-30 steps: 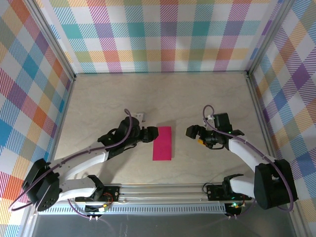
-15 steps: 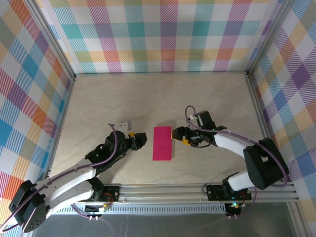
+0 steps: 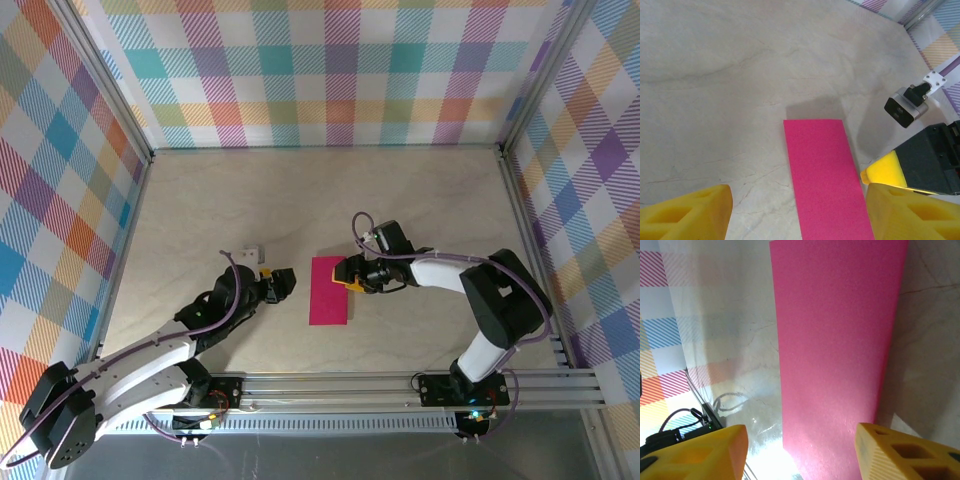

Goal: Fold a paper plane with a square sheet of paper (fold left side to right side)

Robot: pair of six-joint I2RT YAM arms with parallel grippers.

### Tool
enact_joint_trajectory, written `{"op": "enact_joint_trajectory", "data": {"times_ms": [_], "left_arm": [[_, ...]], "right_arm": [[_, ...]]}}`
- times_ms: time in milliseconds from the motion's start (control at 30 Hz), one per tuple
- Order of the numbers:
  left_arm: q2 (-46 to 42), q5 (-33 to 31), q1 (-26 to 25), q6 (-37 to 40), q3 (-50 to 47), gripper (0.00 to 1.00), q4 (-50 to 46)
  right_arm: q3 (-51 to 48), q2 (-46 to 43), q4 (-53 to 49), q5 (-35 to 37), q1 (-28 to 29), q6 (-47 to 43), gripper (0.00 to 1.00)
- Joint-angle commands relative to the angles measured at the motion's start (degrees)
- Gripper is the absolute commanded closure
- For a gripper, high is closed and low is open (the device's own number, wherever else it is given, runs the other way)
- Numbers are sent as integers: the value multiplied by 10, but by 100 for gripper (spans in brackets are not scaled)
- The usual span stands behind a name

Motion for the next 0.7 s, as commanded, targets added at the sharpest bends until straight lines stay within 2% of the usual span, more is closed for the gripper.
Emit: {"op": "enact_joint_trajectory", "data": {"times_ms": [0,200,433,567,667], "left_arm": [[14,5,5,14,18,29,-5],[47,31,5,6,42,29,-24],[119,68,7,-20,66,30,-28],[184,145,19,-33,97,31,-30],[231,207,23,-38,125,36,-32]], "right_arm": [[16,17,19,-13,3,-4,47],[22,36,1,-1,3,-17,51],[18,39,-21,16,4,-37,51],[16,38,-18,14,3,-37,51],[16,37,-19,16,3,-38,51]]}}
